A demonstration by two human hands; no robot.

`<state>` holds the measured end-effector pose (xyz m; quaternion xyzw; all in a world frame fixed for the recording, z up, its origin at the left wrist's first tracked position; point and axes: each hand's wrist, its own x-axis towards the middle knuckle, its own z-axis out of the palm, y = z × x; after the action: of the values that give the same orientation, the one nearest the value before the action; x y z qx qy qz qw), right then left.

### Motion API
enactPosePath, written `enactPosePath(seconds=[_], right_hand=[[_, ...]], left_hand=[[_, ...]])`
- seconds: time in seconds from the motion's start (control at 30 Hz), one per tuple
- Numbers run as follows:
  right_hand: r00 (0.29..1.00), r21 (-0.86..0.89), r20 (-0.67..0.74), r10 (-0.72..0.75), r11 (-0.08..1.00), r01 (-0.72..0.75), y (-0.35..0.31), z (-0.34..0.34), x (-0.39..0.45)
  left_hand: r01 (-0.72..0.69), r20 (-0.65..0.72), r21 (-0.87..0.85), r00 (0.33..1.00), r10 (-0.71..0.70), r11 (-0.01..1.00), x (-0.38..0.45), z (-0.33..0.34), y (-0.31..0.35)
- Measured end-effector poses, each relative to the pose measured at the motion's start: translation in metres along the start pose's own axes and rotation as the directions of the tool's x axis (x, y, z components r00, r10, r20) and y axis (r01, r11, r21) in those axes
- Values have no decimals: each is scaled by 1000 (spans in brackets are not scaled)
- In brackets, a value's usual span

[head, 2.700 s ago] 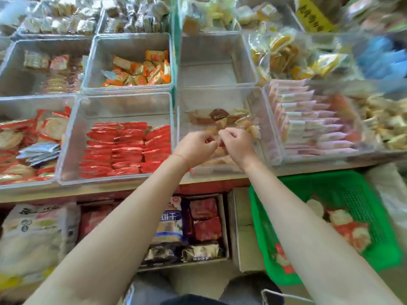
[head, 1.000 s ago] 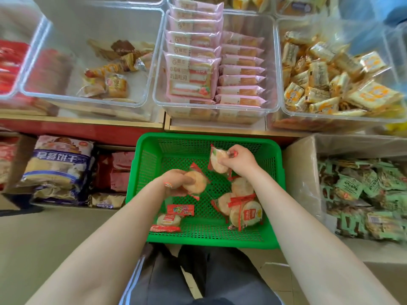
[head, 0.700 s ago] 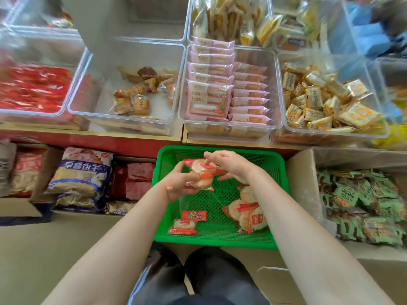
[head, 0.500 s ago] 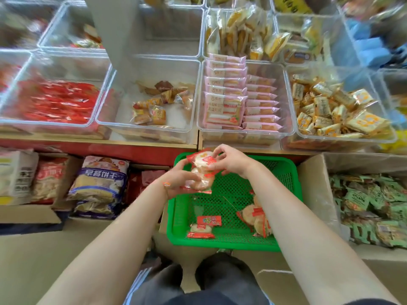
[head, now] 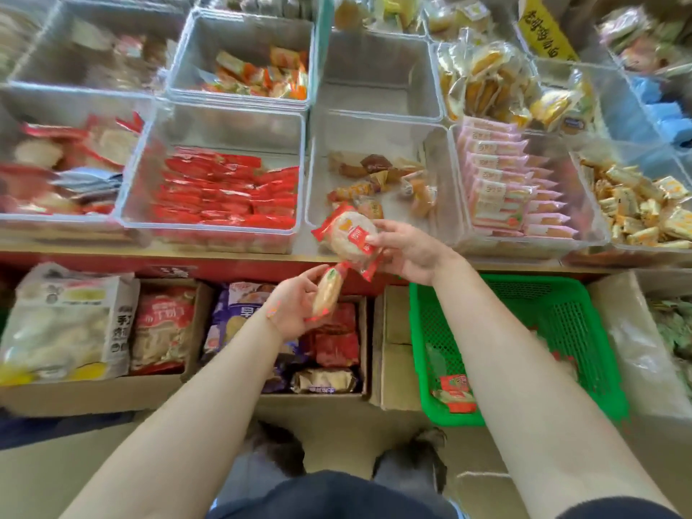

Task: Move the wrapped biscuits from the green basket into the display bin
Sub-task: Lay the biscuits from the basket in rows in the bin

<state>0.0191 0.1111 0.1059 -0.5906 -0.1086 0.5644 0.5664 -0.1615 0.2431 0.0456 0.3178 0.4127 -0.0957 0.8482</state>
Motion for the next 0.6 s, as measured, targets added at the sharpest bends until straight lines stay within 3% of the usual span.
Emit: enactPosePath(seconds=[0.17,0.3,0.33,0.4,0.47,0.53,0.6], right_hand=[[1000,35,-13,-12,999,13,-28,106,38],[996,6,-92,15,1000,-15,-39,143,57],[993,5,-116,28,1000,-28,-41,147,62],[987,34,-154,51,998,-47,-46,150,72],[982,70,-180,53,997,-41,-51,151,86],[983,113,-175,50,993,-31,-57,153,98],[988,141,-152,40,990,-18,-63,153,109]], left_hand=[[30,144,-230,990,4,973,-44,-58,77],[153,78,-135,987,-143,979,-46,-80,124],[160,137,-119,980,-144,980,-49,-84,132],[95,255,-163,966,-51,982,-55,-95,145],[33,276,-122,961,2,992,-59,-100,160],[-54,233,-101,970,76,993,-59,-105,168],[-123,100,-27,987,125,992,-54,-109,181]])
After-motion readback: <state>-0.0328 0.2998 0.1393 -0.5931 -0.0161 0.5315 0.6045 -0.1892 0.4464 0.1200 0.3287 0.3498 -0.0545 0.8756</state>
